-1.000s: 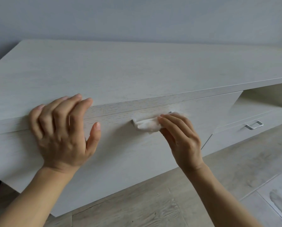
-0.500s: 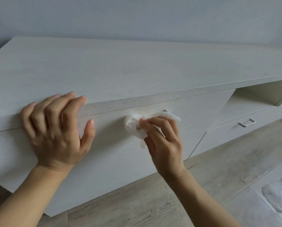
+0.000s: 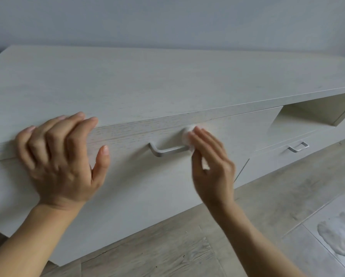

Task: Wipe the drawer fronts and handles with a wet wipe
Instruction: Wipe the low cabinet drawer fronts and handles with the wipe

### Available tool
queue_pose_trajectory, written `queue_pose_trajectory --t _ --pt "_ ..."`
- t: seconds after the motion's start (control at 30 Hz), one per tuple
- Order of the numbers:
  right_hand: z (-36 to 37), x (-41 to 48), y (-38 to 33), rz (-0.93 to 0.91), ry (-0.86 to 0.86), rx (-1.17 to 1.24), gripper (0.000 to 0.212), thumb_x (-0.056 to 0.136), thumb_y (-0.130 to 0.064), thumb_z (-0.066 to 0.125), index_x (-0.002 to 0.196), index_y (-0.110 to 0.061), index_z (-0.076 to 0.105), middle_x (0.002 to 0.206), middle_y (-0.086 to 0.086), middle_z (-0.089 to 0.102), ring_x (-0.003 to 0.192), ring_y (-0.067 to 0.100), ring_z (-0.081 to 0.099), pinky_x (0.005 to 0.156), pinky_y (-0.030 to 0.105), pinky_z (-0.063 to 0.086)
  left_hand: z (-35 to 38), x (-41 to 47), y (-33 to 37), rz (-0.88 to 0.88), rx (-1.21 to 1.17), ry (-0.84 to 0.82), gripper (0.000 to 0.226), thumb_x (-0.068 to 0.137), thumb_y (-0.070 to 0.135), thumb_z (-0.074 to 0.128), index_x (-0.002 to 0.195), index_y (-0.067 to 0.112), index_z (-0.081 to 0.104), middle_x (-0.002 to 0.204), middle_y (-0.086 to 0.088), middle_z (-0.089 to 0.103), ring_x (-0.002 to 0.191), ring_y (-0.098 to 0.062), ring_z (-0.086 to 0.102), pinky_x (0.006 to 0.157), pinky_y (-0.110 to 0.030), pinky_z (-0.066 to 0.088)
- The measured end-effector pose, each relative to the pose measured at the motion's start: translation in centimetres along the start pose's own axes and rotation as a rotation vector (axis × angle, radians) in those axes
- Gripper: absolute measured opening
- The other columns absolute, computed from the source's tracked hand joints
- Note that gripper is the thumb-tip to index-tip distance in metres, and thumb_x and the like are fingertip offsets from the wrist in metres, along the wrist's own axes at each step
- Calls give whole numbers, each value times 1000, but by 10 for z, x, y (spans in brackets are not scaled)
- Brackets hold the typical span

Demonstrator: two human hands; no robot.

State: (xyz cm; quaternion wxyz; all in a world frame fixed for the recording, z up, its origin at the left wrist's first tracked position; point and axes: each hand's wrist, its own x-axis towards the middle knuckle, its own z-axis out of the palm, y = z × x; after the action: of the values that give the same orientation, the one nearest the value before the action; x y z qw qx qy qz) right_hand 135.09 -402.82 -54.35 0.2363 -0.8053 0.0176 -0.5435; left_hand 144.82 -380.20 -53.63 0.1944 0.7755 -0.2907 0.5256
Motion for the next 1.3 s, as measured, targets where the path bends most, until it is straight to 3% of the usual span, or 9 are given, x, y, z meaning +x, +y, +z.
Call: queue_pose_trajectory --t 0.1,0.17,0.37,0.53,0.7,0.8,0.93,1.03,1.3 --pt "4 -8 -6 -30 -36 46 30 94 -14 51 114 2 67 121 10 64 125 29 53 107 29 41 0 1 -1 13 14 6 40 99 33 42 130 8 49 125 -20 54 109 -48 56 87 -70 44" --pt "-1 -6 -9 -19 -10 80 32 98 -19 47 109 2 69 116 5 66 119 24 58 103 28 44 0 1 -1 11 0 6 40 99 33 42 130 8 49 125 -20 53 109 -47 56 87 -70 43" --pt "-5 10 -14 326 52 154 16 90 -19 67 101 -11 73 98 -10 59 91 -7 55 78 4 39 2 -1 -4 -1 -34 -11 40 99 32 42 130 9 48 128 -18 50 111 -50 55 88 -71 43" --pt "0 9 -20 466 48 227 10 87 -21 71 95 -28 74 95 -10 54 88 -1 55 76 4 38 0 0 -1 -9 -32 -5 40 99 33 42 129 8 49 127 -16 49 110 -48 55 88 -71 43" --pt "-9 8 -9 98 17 37 21 87 -22 65 101 -11 75 93 -8 55 78 18 60 70 12 45 0 -1 -4 1 -58 -10 40 100 33 41 132 9 47 130 -16 46 111 -51 54 89 -71 42" --pt "-9 8 -6 182 64 60 22 88 -21 65 104 -9 74 91 -6 57 78 18 62 67 13 44 1 0 -3 -3 -56 -11 41 100 33 41 132 9 46 130 -17 47 111 -51 54 90 -71 42" --pt "-2 4 -18 -36 -37 22 24 90 -19 60 101 -3 74 88 4 60 73 25 62 66 21 47 2 -1 -4 -2 -42 -5 39 100 33 41 132 10 47 129 -17 49 112 -50 54 90 -71 42" --pt "1 5 -20 28 -18 32 26 90 -20 59 102 -2 74 88 7 61 74 25 62 69 15 45 0 -1 -2 -3 -45 -6 39 100 33 41 131 10 48 129 -17 50 112 -48 54 89 -71 42" --pt "3 8 -20 -134 -57 -38 26 91 -21 58 95 -1 74 83 9 59 74 20 53 66 26 46 -2 1 2 3 -12 1 41 100 34 40 130 8 49 127 -18 52 111 -46 54 88 -70 42"
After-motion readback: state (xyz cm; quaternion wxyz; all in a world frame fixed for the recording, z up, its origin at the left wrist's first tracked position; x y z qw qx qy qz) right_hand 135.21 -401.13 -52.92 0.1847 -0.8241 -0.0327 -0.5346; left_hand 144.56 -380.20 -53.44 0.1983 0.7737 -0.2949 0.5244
